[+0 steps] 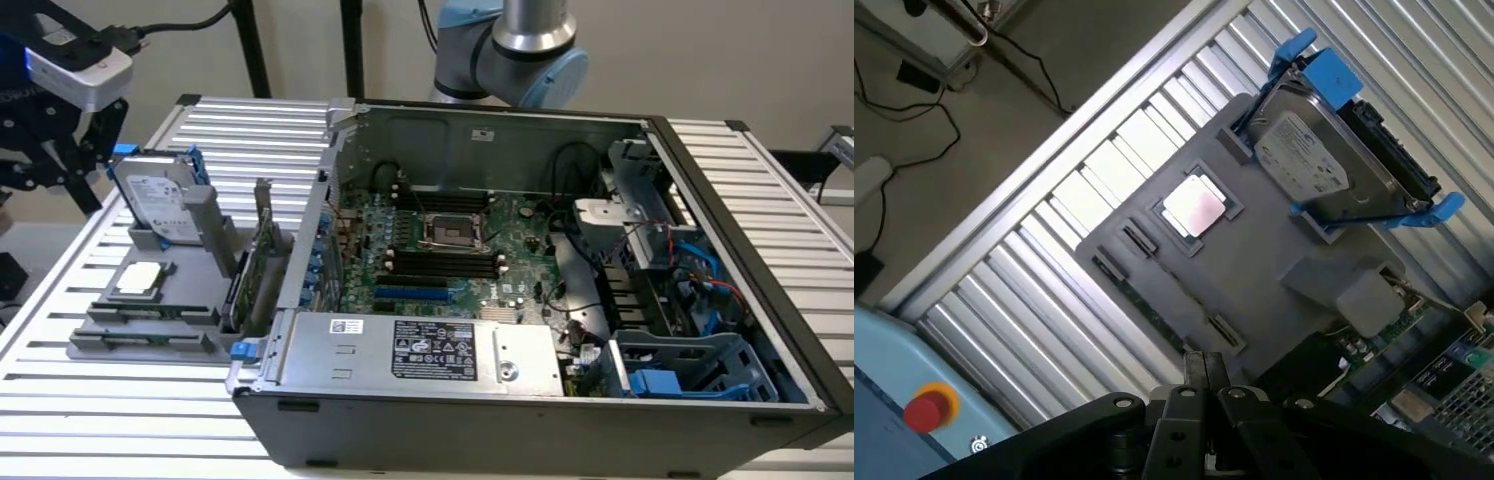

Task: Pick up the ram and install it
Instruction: 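Pick up the ram and move it above insertion slot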

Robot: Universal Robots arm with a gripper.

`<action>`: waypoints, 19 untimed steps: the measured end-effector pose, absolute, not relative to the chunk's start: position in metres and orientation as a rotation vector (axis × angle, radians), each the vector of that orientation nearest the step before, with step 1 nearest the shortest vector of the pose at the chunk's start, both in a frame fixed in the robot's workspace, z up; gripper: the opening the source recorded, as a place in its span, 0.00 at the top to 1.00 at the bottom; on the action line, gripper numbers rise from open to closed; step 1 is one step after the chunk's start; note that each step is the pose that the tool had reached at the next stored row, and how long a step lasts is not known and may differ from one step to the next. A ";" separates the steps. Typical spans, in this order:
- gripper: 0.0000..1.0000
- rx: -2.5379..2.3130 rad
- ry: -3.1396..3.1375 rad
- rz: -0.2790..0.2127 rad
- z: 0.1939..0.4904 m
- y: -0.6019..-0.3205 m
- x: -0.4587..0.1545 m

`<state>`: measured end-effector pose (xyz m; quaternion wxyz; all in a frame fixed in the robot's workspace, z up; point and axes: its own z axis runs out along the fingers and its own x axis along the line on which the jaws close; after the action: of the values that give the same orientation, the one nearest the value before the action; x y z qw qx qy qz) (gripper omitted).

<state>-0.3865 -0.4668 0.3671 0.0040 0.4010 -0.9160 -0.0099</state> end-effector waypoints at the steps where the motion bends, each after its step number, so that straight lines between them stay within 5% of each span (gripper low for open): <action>1: 0.89 1.282 -2.859 -0.031 0.367 -0.467 -0.386; 19: 0.89 1.731 -2.608 -0.029 0.362 -0.467 -0.386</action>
<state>-0.3865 -0.4668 0.3624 0.0059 0.5530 -0.8331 -0.0092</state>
